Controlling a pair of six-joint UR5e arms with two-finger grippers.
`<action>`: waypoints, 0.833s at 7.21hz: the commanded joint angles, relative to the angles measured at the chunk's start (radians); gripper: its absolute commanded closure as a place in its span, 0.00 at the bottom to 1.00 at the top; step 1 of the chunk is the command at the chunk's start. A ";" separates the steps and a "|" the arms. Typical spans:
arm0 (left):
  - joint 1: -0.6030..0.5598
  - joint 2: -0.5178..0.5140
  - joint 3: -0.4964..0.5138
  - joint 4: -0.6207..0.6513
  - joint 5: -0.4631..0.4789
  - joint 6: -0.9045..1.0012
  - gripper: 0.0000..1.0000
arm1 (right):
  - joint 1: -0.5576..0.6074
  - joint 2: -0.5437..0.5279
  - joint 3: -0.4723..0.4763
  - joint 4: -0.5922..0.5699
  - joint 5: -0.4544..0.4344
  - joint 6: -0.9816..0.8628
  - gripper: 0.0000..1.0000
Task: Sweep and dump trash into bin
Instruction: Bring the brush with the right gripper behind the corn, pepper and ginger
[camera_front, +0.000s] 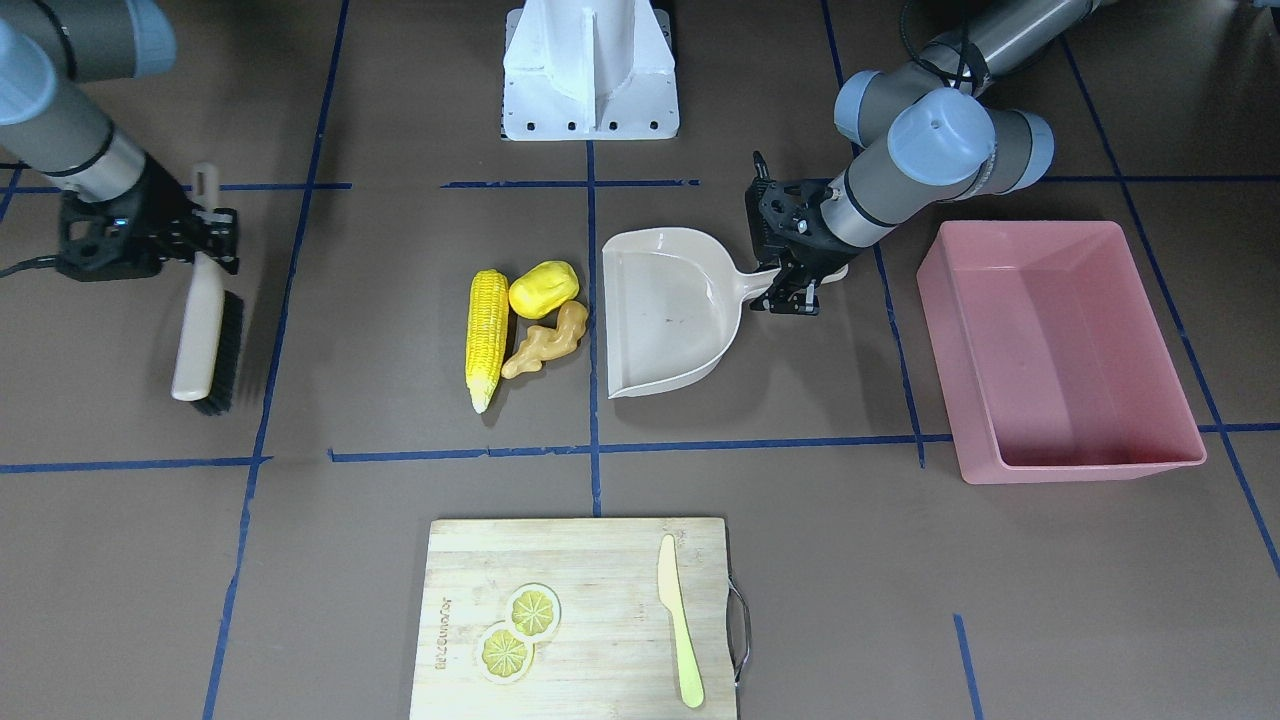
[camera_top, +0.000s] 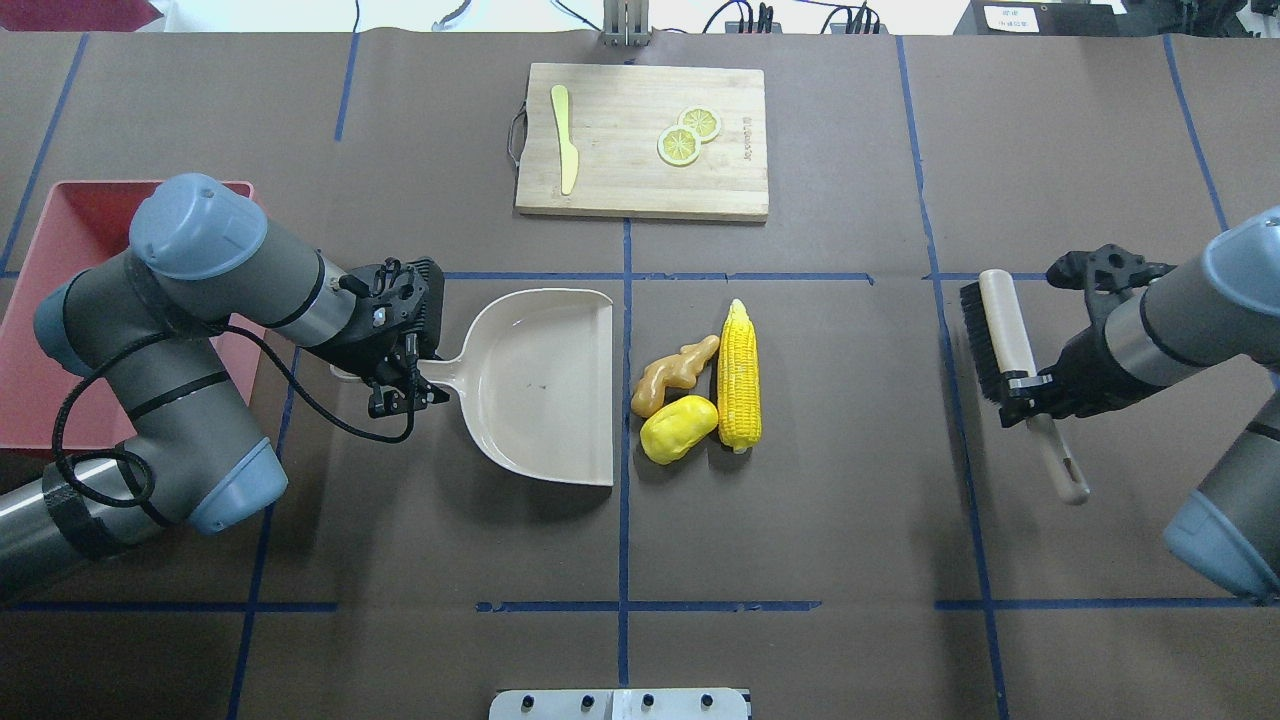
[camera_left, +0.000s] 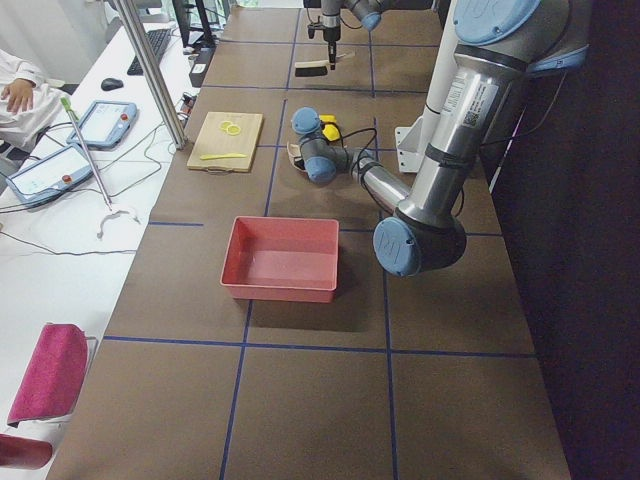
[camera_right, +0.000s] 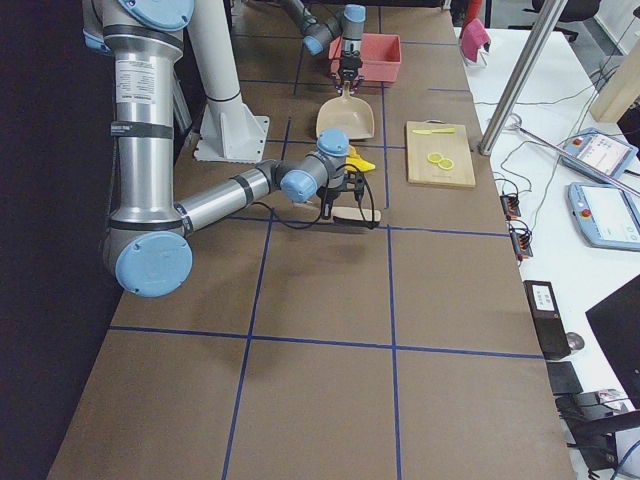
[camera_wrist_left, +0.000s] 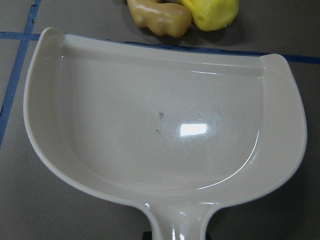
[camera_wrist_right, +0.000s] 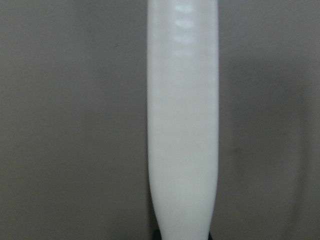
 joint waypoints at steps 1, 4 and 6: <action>0.006 -0.006 0.002 0.017 0.002 -0.004 1.00 | -0.144 0.075 0.001 -0.001 -0.079 0.190 1.00; 0.021 -0.006 0.002 0.017 0.045 -0.007 1.00 | -0.274 0.158 -0.007 -0.002 -0.105 0.320 1.00; 0.030 -0.006 0.002 0.017 0.050 -0.008 1.00 | -0.298 0.195 -0.018 -0.004 -0.121 0.326 1.00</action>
